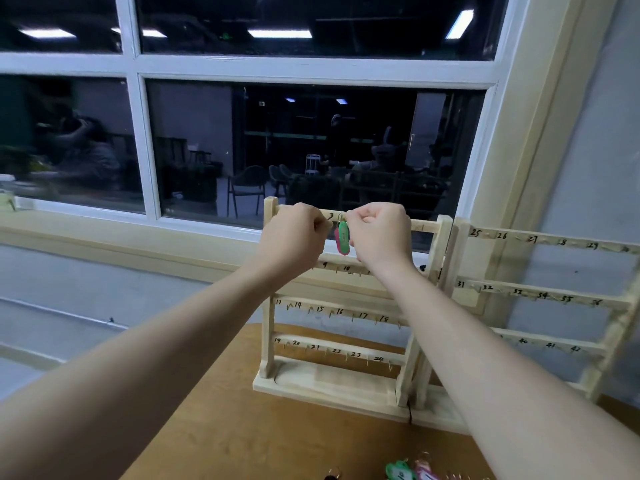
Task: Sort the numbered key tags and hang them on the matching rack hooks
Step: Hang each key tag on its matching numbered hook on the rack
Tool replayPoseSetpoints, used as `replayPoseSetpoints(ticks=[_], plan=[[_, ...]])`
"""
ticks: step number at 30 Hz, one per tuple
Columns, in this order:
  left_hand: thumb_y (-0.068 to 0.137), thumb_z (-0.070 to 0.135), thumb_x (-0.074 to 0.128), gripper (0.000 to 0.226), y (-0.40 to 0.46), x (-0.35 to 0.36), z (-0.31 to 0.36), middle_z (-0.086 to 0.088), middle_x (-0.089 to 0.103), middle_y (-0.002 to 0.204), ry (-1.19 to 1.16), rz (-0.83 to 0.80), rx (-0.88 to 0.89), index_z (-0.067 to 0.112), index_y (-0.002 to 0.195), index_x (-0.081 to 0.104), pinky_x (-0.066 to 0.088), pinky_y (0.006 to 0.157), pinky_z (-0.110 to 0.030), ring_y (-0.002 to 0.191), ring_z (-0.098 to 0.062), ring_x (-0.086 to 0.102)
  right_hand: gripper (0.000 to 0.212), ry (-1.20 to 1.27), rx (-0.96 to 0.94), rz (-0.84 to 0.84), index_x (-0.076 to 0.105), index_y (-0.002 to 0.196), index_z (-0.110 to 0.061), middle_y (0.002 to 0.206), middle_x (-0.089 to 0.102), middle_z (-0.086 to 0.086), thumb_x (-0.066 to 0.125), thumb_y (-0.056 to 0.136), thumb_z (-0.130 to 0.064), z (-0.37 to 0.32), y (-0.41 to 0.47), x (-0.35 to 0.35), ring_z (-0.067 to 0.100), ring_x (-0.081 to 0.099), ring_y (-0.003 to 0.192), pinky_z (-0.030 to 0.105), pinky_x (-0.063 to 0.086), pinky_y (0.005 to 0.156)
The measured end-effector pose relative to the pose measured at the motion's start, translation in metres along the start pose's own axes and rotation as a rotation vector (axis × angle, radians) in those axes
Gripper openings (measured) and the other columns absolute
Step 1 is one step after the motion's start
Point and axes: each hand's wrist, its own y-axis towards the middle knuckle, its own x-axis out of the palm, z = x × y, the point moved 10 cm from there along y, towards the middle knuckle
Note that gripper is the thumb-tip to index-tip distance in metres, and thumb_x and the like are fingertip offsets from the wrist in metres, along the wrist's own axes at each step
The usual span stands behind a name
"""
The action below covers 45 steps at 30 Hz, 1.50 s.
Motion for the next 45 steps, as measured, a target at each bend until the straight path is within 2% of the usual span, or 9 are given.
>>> replayPoseSetpoints(ticks=[7,13,17,19,25,31,36,42,45], plan=[[0.100,0.022,0.053,0.037,-0.015,0.007,-0.001,0.003,0.064,0.058,-0.029,-0.006,0.031,0.019,0.064,0.061,0.058,0.060,-0.042,0.056,-0.018,0.062,0.030,-0.117,0.009,0.025,0.069,0.065,-0.009,0.059,0.069,0.008,0.053,0.089,-0.015,0.007,0.000,0.005,0.030,0.066,0.056,0.046,0.060,0.054],[0.102,0.030,0.054,0.032,-0.042,0.033,-0.007,0.004,0.067,0.060,-0.104,-0.102,-0.001,0.016,0.078,0.070,0.059,0.060,-0.037,0.052,-0.009,0.062,0.028,-0.147,-0.015,-0.032,0.071,0.070,-0.020,0.055,0.067,-0.003,0.055,0.092,-0.017,0.024,-0.021,-0.001,0.016,0.065,0.052,0.038,0.061,0.058],[0.103,0.035,0.054,0.031,-0.068,0.073,0.004,0.006,0.068,0.063,-0.220,-0.279,0.003,0.018,0.086,0.072,0.049,0.053,-0.023,0.048,0.001,0.058,0.024,-0.129,0.038,-0.101,0.071,0.077,-0.018,0.056,0.068,-0.003,0.058,0.097,-0.020,0.062,-0.049,-0.033,0.011,0.061,0.046,0.031,0.055,0.054],[0.103,0.037,0.053,0.033,-0.082,0.105,0.019,0.004,0.069,0.064,-0.222,-0.398,0.041,0.018,0.084,0.073,0.051,0.052,-0.026,0.049,-0.002,0.060,0.021,-0.097,0.122,-0.100,0.072,0.078,-0.019,0.060,0.068,-0.006,0.061,0.097,-0.020,0.090,-0.063,-0.056,0.007,0.063,0.055,0.025,0.051,0.061],[0.096,0.029,0.057,0.037,-0.129,0.212,0.089,-0.003,0.065,0.066,-0.104,-0.716,0.241,0.016,0.062,0.059,0.055,0.064,-0.039,0.065,-0.024,0.063,0.033,-0.265,0.379,-0.137,0.067,0.061,-0.019,0.053,0.064,-0.004,0.064,0.093,-0.023,0.188,-0.109,-0.146,0.000,0.057,0.051,0.019,0.041,0.054],[0.094,0.017,0.059,0.017,-0.171,0.295,0.151,0.007,0.070,0.091,-0.160,-0.872,0.308,0.024,0.083,0.070,0.056,0.087,-0.036,0.088,-0.016,0.066,0.033,-0.557,0.591,-0.174,0.065,0.057,-0.018,0.065,0.066,-0.004,0.064,0.090,-0.017,0.288,-0.160,-0.225,0.019,0.061,0.067,0.026,0.040,0.064],[0.096,0.019,0.061,0.019,-0.193,0.346,0.172,0.000,0.070,0.120,-0.204,-0.927,0.272,0.018,0.110,0.075,0.051,0.090,-0.030,0.102,-0.015,0.064,0.024,-0.617,0.596,-0.222,0.075,0.072,-0.013,0.080,0.073,0.001,0.061,0.091,-0.017,0.328,-0.187,-0.234,0.022,0.068,0.079,0.030,0.053,0.067],[0.094,0.026,0.067,0.021,-0.212,0.379,0.183,0.000,0.072,0.111,-0.245,-0.896,0.208,0.017,0.112,0.075,0.053,0.084,-0.030,0.095,-0.016,0.064,0.006,-0.630,0.601,-0.373,0.076,0.088,-0.025,0.088,0.073,-0.005,0.071,0.088,-0.029,0.362,-0.209,-0.203,0.019,0.068,0.083,0.037,0.059,0.077],[0.091,0.025,0.068,0.019,-0.220,0.392,0.187,-0.005,0.074,0.099,-0.242,-0.913,0.225,0.014,0.104,0.078,0.054,0.081,-0.034,0.090,-0.022,0.065,0.012,-0.653,0.602,-0.359,0.072,0.096,-0.030,0.094,0.071,-0.002,0.072,0.087,-0.037,0.370,-0.210,-0.198,0.021,0.067,0.088,0.033,0.056,0.078]])
